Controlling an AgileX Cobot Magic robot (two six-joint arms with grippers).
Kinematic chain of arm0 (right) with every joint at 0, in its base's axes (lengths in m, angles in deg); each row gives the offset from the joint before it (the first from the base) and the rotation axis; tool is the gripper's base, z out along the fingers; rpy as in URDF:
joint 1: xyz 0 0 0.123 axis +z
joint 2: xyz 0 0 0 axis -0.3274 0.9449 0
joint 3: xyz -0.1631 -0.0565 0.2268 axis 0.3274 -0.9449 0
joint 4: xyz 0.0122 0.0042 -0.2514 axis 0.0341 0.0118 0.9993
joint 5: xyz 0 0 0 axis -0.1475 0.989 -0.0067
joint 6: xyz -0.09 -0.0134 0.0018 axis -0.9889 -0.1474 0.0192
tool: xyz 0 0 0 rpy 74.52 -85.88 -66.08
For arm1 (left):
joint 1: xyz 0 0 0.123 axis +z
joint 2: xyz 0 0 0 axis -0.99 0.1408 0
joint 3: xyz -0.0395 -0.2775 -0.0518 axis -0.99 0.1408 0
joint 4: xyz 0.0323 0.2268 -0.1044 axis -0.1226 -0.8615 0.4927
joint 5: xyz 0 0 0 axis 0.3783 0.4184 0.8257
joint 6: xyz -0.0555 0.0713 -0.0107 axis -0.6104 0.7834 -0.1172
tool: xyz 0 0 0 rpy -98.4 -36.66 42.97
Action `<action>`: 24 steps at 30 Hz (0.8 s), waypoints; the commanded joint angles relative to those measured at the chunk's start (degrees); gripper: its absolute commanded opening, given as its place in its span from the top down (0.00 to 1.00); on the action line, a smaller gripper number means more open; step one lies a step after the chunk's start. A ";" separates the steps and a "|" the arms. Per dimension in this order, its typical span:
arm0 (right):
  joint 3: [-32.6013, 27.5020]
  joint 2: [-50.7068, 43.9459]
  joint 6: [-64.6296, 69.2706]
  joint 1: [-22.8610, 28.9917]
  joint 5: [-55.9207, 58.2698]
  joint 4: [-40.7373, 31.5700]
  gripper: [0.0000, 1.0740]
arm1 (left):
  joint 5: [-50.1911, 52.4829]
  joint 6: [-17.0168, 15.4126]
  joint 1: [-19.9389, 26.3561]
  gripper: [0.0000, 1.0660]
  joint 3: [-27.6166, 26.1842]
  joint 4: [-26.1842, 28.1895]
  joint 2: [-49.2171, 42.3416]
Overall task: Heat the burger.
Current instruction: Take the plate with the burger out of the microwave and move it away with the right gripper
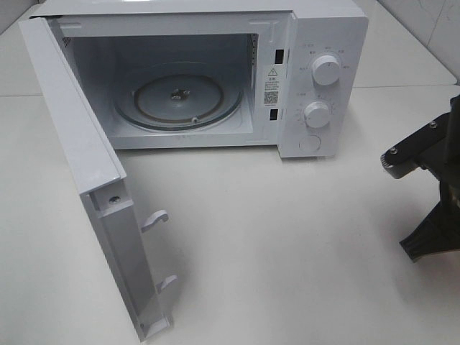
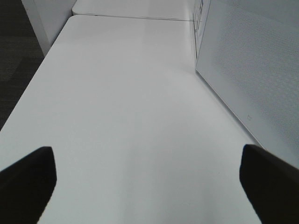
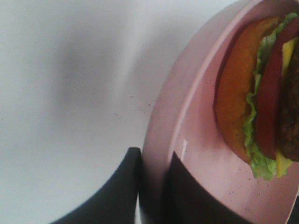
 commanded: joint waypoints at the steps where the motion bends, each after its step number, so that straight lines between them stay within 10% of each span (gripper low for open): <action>1: 0.69 4.13 4.70 -0.34 1.55 4.93 1.00 | 0.69 -0.34 0.00 0.06 0.00 -0.11 -0.92; 15: 0.69 13.35 9.51 -0.52 -4.35 5.84 0.97 | 0.69 -0.34 0.00 0.06 0.00 -0.11 -0.92; 24: 0.69 13.87 9.11 -0.52 -5.84 4.41 0.69 | 0.69 -0.34 0.00 0.06 0.00 -0.11 -0.92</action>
